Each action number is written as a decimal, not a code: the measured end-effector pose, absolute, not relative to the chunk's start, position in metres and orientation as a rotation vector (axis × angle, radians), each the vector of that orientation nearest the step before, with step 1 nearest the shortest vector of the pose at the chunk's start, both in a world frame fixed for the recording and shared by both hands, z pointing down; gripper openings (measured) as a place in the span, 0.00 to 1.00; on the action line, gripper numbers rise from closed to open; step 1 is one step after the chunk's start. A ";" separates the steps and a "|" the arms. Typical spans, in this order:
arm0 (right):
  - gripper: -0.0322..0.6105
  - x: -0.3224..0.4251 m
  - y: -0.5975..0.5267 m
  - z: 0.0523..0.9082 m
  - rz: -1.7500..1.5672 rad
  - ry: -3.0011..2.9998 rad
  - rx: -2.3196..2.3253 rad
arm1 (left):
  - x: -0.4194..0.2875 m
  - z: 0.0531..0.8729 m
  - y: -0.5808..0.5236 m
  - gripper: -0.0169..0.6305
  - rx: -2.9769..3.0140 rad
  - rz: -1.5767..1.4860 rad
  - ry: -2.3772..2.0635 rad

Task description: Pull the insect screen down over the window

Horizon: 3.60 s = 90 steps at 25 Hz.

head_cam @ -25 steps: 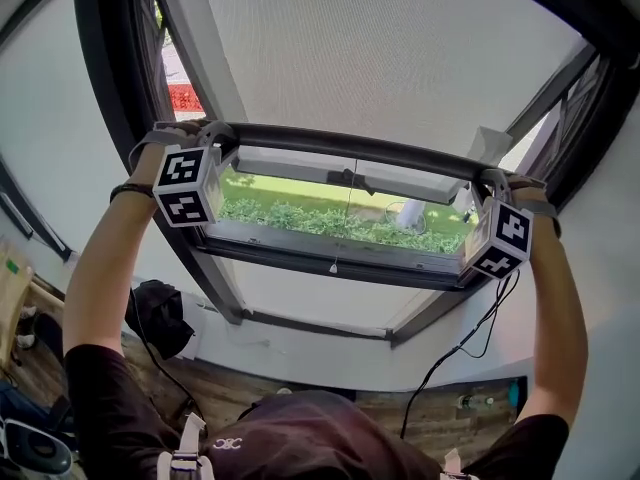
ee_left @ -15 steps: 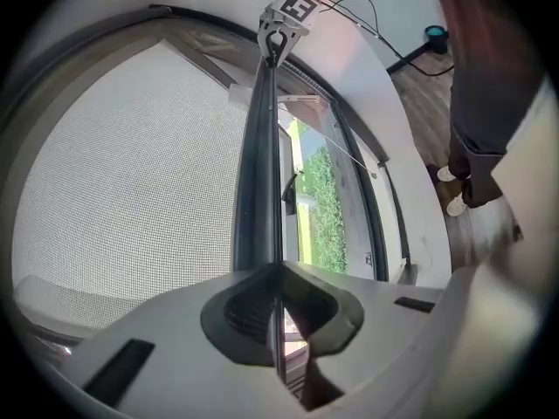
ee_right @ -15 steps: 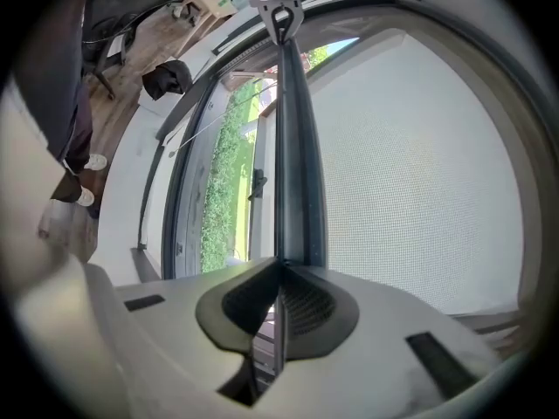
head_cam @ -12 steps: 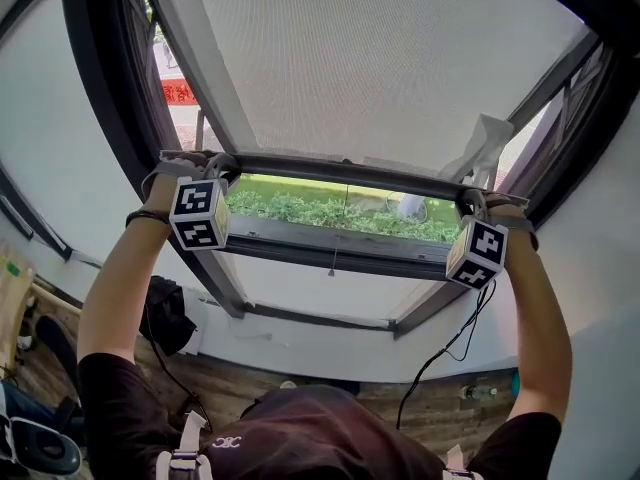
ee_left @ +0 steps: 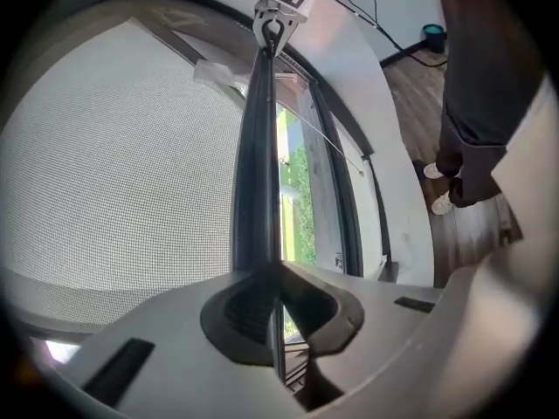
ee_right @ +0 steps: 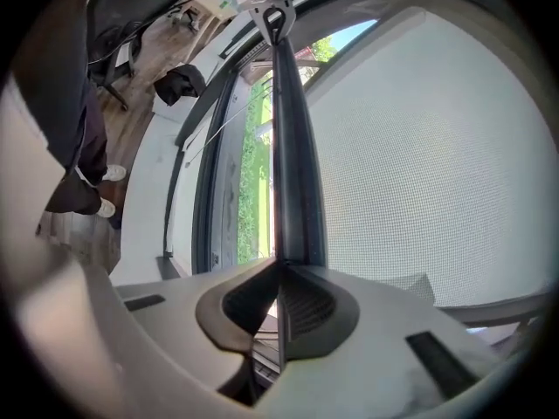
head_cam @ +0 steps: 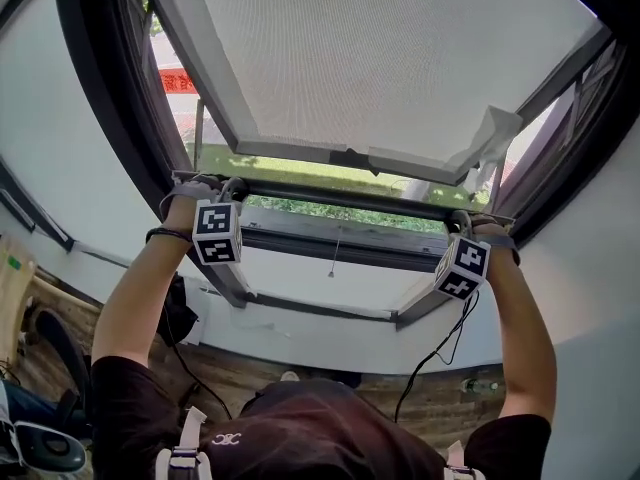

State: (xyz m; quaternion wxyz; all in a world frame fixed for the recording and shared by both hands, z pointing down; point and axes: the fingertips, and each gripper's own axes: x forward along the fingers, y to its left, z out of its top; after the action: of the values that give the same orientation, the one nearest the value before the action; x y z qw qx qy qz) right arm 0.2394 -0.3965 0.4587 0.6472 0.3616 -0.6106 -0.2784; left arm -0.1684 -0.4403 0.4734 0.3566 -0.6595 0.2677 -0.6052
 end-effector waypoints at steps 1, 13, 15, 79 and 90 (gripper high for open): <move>0.08 0.241 -0.396 0.468 -0.619 -1.389 0.812 | -0.169 0.481 -0.440 0.07 -1.710 -1.575 0.685; 0.09 0.234 -0.395 0.541 -0.566 -1.382 0.759 | -0.172 0.562 -0.440 0.07 -1.768 -1.669 0.628; 0.09 0.234 -0.394 0.556 -0.561 -1.377 0.758 | -0.172 0.577 -0.439 0.07 -1.775 -1.680 0.628; 0.09 0.243 -0.408 0.681 -0.525 -1.220 0.678 | -0.171 0.697 -0.455 0.07 -1.762 -1.824 0.645; 0.09 0.241 -0.408 0.680 -0.597 -1.240 0.799 | -0.172 0.697 -0.454 0.07 -1.756 -1.742 0.701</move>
State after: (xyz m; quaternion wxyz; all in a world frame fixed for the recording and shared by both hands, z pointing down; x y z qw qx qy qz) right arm 0.2408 -0.4079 0.6796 0.6998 0.3586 -0.5567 -0.2678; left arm -0.1725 -0.4538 0.6968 0.2815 -0.6555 0.2615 -0.6502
